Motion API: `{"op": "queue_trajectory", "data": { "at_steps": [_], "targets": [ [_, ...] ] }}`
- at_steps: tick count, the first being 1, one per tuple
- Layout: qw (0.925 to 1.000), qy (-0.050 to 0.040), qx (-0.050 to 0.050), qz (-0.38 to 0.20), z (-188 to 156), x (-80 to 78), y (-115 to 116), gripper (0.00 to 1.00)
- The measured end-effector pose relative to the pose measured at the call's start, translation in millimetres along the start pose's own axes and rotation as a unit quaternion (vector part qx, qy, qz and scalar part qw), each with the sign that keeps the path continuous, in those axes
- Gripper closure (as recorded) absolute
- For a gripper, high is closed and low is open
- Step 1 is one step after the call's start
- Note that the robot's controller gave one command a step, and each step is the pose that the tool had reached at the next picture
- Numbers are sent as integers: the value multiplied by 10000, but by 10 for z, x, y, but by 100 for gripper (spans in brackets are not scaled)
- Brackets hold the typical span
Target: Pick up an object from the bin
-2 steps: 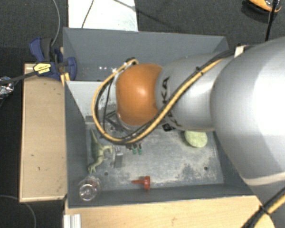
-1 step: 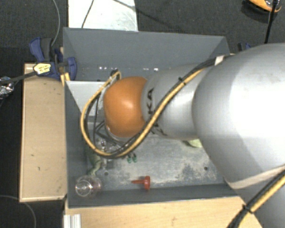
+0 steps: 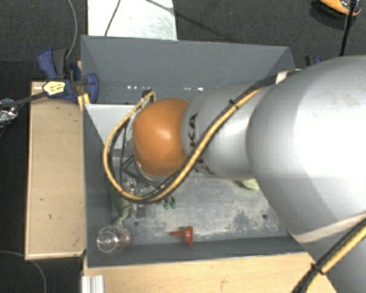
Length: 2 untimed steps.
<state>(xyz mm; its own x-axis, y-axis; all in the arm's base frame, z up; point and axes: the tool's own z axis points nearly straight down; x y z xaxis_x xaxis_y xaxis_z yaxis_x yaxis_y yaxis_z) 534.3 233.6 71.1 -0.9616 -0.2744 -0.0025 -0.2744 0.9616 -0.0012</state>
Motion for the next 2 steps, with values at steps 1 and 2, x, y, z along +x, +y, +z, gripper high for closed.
{"op": "queue_trajectory", "data": {
  "at_steps": [1, 2],
  "targets": [
    [10000, 48, -2, 17, -308, 5, 1, 100],
    [9998, 0, -7, 182, -929, -100, -224, 100]
  ]
}}
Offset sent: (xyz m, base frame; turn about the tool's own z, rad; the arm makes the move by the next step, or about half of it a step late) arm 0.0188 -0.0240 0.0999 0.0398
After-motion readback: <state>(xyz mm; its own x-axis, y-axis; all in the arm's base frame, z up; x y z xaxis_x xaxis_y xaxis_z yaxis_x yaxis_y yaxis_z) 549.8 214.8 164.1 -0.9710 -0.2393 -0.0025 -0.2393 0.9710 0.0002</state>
